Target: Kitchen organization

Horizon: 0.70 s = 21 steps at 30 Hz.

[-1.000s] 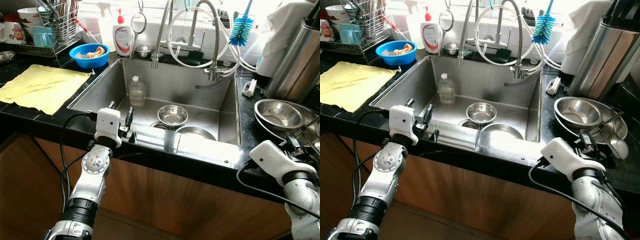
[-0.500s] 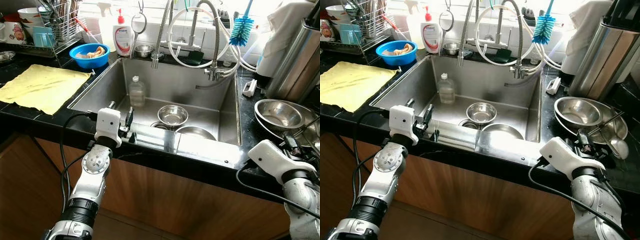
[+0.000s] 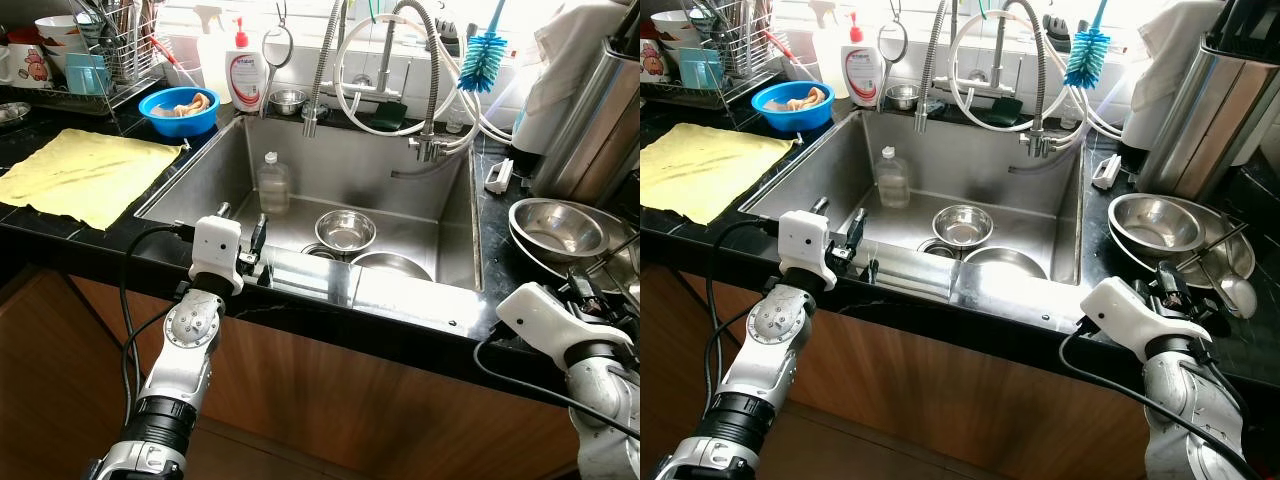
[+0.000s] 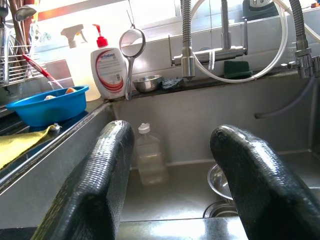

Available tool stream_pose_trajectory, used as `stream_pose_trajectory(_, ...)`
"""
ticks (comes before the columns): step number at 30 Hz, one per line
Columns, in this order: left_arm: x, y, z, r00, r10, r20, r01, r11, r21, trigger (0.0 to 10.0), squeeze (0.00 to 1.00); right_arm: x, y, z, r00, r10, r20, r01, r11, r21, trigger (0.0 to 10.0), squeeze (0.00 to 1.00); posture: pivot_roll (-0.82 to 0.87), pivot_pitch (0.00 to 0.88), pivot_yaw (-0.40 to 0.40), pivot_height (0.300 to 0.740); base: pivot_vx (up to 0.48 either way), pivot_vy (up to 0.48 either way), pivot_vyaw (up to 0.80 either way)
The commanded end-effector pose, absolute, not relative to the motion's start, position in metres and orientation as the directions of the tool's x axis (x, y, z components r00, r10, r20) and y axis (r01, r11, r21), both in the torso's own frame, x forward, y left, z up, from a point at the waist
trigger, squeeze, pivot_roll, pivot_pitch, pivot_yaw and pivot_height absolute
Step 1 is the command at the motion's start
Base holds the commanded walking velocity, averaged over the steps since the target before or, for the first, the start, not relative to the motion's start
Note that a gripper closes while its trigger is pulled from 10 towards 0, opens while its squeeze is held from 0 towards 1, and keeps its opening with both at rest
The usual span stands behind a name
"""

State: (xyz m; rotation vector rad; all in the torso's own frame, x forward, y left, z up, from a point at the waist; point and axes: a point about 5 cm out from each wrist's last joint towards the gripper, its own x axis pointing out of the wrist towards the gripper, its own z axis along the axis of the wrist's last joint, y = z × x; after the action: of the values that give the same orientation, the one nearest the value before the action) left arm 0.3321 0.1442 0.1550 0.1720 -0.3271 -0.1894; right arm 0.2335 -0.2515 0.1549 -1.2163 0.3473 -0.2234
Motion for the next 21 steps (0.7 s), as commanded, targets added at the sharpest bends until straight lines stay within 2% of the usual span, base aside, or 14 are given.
stream_pose_trajectory(1, 0.3316, 0.1432, 0.1572, 0.925, -0.225, 0.308, 0.163, 0.963, 0.212, 10.0, 0.00, 0.2370, -0.2563, 0.1616, 0.925, -0.362, -0.116, 0.004, 0.316, -0.949, 9.1, 0.00, -0.01, 0.000, -0.020, 0.740, 0.000, 0.000, 0.00)
stream_pose_trajectory(2, 0.3315, 0.1434, 0.1571, 0.925, -0.224, 0.307, 0.162, 0.964, 0.212, 10.0, 0.00, 0.2373, -0.2565, 0.1616, 0.925, -0.362, -0.116, 0.004, 0.315, -0.949, 8.7, 0.00, -0.01, 0.000, -0.021, 0.740, 0.000, 0.000, 0.00)
stream_pose_trajectory(3, 0.3313, 0.1438, 0.1569, 0.925, -0.222, 0.307, 0.161, 0.964, 0.212, 10.0, 0.00, 0.2376, -0.2566, 0.1613, 0.924, -0.363, -0.117, 0.004, 0.314, -0.949, 4.9, 0.00, -0.01, 0.000, -0.021, 0.740, 0.000, 0.000, 0.00)
stream_pose_trajectory(4, 0.3311, 0.1441, 0.1568, 0.926, -0.221, 0.307, 0.160, 0.964, 0.212, 10.0, 0.00, 0.2381, -0.2566, 0.1607, 0.924, -0.364, -0.117, 0.003, 0.313, -0.950, 4.7, 0.00, -0.01, 0.000, -0.021, 0.740, 0.000, 0.000, 0.00)
stream_pose_trajectory(5, 0.3311, 0.1440, 0.1568, 0.926, -0.221, 0.307, 0.160, 0.964, 0.212, 10.0, 0.00, 0.2386, -0.2565, 0.1605, 0.925, -0.363, -0.114, 0.005, 0.312, -0.950, 3.3, 0.00, -0.01, 0.000, -0.021, 0.740, 0.000, 0.000, 0.00)
stream_pose_trajectory(6, 0.3311, 0.1440, 0.1567, 0.926, -0.222, 0.307, 0.160, 0.964, 0.213, 10.0, 0.00, 0.2389, -0.2565, 0.1606, 0.926, -0.362, -0.113, 0.006, 0.311, -0.950, 3.3, 0.00, -0.01, 0.000, -0.021, 0.740, 0.000, 0.000, 0.00)
stream_pose_trajectory(7, 0.3311, 0.1440, 0.1568, 0.926, -0.221, 0.307, 0.160, 0.964, 0.213, 10.0, 0.00, 0.2392, -0.2563, 0.1606, 0.926, -0.360, -0.112, 0.006, 0.311, -0.950, 2.8, 0.00, -0.01, 0.000, -0.021, 0.740, 0.000, 0.000, 0.00)
stream_pose_trajectory(8, 0.3311, 0.1441, 0.1569, 0.926, -0.220, 0.308, 0.159, 0.964, 0.211, 10.0, 0.00, 0.2396, -0.2562, 0.1610, 0.927, -0.358, -0.110, 0.008, 0.312, -0.950, 1.7, 0.00, -0.01, 0.000, -0.020, 0.740, 0.000, 0.000, 0.00)
stream_pose_trajectory(9, 0.3310, 0.1441, 0.1570, 0.926, -0.220, 0.308, 0.159, 0.965, 0.211, 10.0, 0.00, 0.2398, -0.2562, 0.1612, 0.928, -0.357, -0.109, 0.009, 0.313, -0.950, 1.7, 0.00, -0.01, 0.000, -0.020, 0.740, 0.000, 0.000, 0.00)
stream_pose_trajectory(10, 0.3311, 0.1442, 0.1571, 0.925, -0.220, 0.308, 0.159, 0.964, 0.211, 10.0, 0.00, 0.2399, -0.2561, 0.1613, 0.928, -0.357, -0.107, 0.011, 0.314, -0.949, 0.9, 0.00, -0.01, 0.000, -0.020, 0.740, 0.000, 0.000, 0.00)
stream_pose_trajectory(12, 0.3312, 0.1440, 0.1574, 0.925, -0.221, 0.309, 0.160, 0.964, 0.211, 10.0, 0.00, 0.2400, -0.2561, 0.1614, 0.928, -0.357, -0.106, 0.012, 0.315, -0.949, 0.7, 0.00, -0.01, 0.000, -0.019, 0.740, 0.000, 0.000, 0.00)
stream_pose_trajectory(17, 0.3312, 0.1437, 0.1572, 0.925, -0.222, 0.308, 0.161, 0.964, 0.212, 10.0, 0.00, 0.2404, -0.2552, 0.1615, 0.930, -0.353, -0.105, 0.015, 0.321, -0.947, 1.6, 0.00, -0.01, 0.000, -0.020, 0.740, 0.000, 0.000, 0.00)
stream_pose_trajectory(21, 0.3313, 0.1439, 0.1572, 0.925, -0.221, 0.308, 0.160, 0.964, 0.213, 10.0, 0.00, 0.2411, -0.2544, 0.1620, 0.931, -0.350, -0.102, 0.017, 0.322, -0.946, 1.7, 0.00, -0.01, 0.000, -0.021, 0.740, 0.000, 0.000, 0.00)
